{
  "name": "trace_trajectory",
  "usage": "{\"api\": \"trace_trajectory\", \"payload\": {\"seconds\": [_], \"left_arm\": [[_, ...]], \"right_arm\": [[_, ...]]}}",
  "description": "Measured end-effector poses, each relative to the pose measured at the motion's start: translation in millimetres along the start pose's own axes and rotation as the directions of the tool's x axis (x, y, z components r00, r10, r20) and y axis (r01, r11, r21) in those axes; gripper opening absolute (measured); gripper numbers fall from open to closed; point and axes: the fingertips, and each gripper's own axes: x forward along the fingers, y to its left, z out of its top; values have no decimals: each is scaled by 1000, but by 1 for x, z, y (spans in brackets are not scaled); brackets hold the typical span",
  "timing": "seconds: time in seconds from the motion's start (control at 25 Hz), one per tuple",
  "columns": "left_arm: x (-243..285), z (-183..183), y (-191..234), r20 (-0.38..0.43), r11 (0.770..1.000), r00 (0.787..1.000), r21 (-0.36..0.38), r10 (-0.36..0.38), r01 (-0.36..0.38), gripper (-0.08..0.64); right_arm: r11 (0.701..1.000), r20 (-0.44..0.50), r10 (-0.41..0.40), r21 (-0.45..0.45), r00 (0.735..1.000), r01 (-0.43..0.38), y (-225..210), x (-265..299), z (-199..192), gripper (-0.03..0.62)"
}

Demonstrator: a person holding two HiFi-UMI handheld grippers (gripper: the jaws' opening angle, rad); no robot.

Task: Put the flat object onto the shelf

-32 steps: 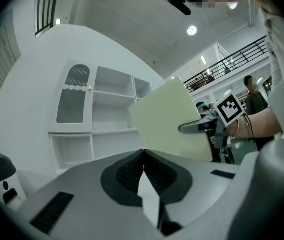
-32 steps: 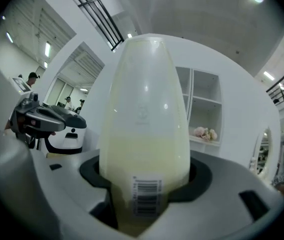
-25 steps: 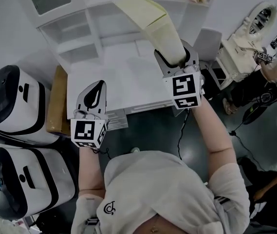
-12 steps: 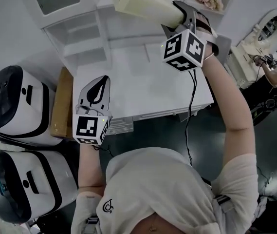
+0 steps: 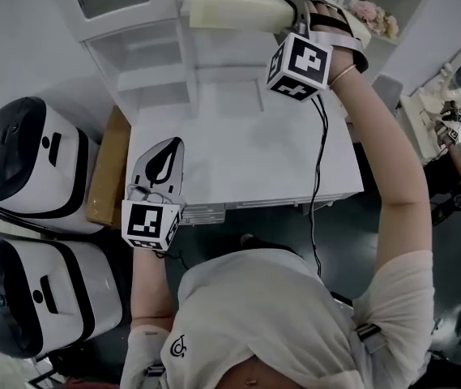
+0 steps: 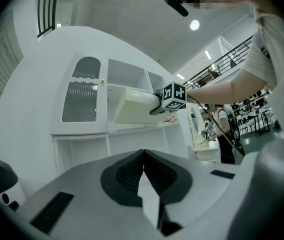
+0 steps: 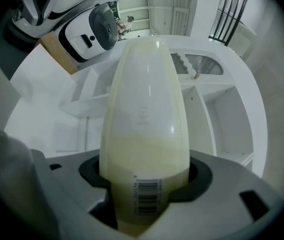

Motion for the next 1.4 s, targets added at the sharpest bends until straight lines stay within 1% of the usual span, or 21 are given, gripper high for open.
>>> {"api": "trace_trajectory", "payload": {"seconds": [0.12,0.24,0.32,0.4,0.48,0.56,0.8,0.96,1.04,1.32,1.4], "left_arm": [[7,5,1,20,1000,1000,12,16,-17,14],[16,4,2,13,999,999,20,38,-39,14],[24,0,4,1,998,999,15,53,-53,14],[32,-3,7,0,998,998,-8,57,-57,14],[39,-5,8,9,998,999,-40,52,-51,14],[47,-5,11,18,997,998,-49,53,-52,14],[70,-4,25,21,997,997,-17,76,-76,14],[83,-9,32,18,997,997,-15,79,-79,14],[88,-12,35,14,996,997,-18,82,-82,14],[111,-16,38,8,996,997,-22,81,-81,14],[116,-17,36,5,997,997,-18,76,-75,14]], "right_arm": [[999,17,43,4,999,-43,3,19,3,291],[997,13,78,-28,997,-77,10,39,3,298],[993,16,112,-45,994,-111,17,52,4,316],[991,30,129,-39,991,-128,19,63,4,325],[990,40,138,-31,990,-137,21,74,3,333],[989,43,144,-33,989,-142,23,84,0,336],[988,40,145,-51,989,-143,33,119,-2,348],[989,28,136,-59,990,-134,38,138,-4,353],[988,29,143,-55,989,-142,40,145,-4,357],[965,18,262,-17,965,-261,42,154,-3,382],[962,23,274,-16,961,-274,42,153,-2,382]]}}
